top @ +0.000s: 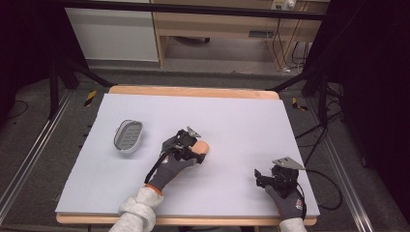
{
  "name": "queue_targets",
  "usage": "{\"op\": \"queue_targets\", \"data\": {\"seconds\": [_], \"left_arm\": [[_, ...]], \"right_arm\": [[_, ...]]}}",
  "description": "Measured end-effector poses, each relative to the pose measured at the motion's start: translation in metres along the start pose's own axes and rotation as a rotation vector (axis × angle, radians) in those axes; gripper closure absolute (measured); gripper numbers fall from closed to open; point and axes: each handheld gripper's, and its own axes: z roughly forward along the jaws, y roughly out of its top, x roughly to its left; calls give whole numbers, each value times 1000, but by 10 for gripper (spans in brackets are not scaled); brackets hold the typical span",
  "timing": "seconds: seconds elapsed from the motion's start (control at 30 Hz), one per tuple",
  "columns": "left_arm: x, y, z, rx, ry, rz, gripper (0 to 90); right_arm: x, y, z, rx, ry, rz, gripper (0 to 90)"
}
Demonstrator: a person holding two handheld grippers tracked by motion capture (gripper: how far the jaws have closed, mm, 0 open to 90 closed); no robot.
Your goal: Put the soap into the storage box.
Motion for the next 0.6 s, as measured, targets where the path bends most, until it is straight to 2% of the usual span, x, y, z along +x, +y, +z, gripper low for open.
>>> {"op": "queue_targets", "data": {"seconds": [0.2,0.6], "left_arm": [[-3,2,8,15,1,1,247],[0,6,20,53,19,3,272]], "right_arm": [[0,0,1,3,1,-3,68],[0,0,1,8,6,-6,68]]}}
